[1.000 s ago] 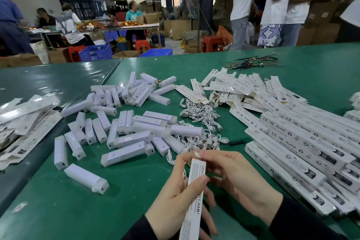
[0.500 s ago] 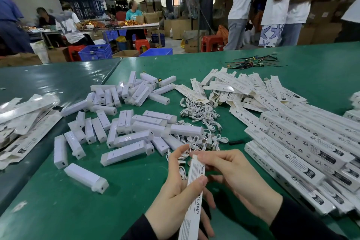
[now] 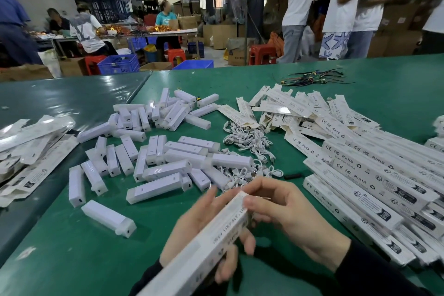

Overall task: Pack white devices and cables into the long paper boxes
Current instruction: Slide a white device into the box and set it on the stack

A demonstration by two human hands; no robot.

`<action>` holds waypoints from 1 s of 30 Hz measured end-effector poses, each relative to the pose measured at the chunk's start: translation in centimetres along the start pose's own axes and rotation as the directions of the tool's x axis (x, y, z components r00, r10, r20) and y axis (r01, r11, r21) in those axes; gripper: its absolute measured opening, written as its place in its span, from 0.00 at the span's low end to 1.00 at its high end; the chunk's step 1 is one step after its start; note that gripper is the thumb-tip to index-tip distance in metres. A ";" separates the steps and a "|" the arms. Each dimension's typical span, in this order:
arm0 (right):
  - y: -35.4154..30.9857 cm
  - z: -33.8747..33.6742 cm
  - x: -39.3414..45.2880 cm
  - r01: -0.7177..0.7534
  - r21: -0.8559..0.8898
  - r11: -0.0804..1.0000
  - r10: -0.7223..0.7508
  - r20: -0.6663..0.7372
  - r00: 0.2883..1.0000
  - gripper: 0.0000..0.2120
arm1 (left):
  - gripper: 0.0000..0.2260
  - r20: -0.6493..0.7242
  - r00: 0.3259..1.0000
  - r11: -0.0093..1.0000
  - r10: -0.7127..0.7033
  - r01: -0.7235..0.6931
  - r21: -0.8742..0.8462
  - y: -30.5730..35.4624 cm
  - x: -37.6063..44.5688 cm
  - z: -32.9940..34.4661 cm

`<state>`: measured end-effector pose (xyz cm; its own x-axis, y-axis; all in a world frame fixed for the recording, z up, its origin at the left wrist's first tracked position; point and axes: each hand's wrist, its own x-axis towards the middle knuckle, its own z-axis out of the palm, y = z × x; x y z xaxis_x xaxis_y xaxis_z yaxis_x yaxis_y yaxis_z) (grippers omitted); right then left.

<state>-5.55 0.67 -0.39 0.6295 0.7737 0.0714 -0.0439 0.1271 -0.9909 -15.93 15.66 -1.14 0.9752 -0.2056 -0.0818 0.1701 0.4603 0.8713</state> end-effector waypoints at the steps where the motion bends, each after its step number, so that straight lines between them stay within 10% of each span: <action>1: 0.0 0.2 0.1 -0.013 0.064 0.998 0.015 -0.024 1.000 0.09 | 0.31 0.022 1.000 0.983 -0.011 0.014 -0.181 0.6 0.2 0.2; 4: 0.1 0.8 0.2 -0.100 0.234 0.967 0.136 -0.141 0.981 0.18 | 0.38 -0.141 0.987 0.905 0.077 -0.129 -0.407 0.0 0.1 -0.7; 8: 0.2 1.1 0.0 -0.239 0.267 0.934 0.290 -0.168 0.942 0.22 | 0.26 -0.631 0.711 0.935 0.310 -0.349 0.066 0.1 0.7 0.0; 11: 0.0 1.1 -0.3 -0.267 0.025 0.963 0.269 -0.080 0.960 0.20 | 0.16 -0.738 0.554 0.908 0.385 -0.371 0.196 -0.1 0.9 0.1; 13: 0.5 0.4 -0.3 -0.097 -0.377 0.921 0.036 -0.165 0.986 0.19 | 0.19 -0.738 0.573 0.913 0.355 -0.383 0.141 -0.2 0.9 -0.3; 16: 1.3 -1.3 0.5 0.095 -0.840 0.534 -0.434 -0.176 0.884 0.13 | 0.21 -0.695 0.641 0.933 0.326 -0.337 0.127 -0.1 0.7 -0.1; 21: 2.4 -2.4 3.1 0.021 -0.935 0.353 -0.234 -0.067 0.970 0.24 | 0.19 -0.558 0.786 0.964 0.265 -0.222 0.146 -0.2 0.8 1.0; 30: 1.9 -3.0 2.8 0.121 -0.751 0.649 -0.497 -0.299 0.814 0.10 | 0.16 -0.539 0.806 0.968 0.244 -0.173 0.180 -0.3 0.7 0.9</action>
<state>-1.57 1.18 -2.40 0.7663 0.3814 0.5170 0.6303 -0.2905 -0.7200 -15.46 14.65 -1.00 0.9042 0.4118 -0.1135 -0.0298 0.3260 0.9449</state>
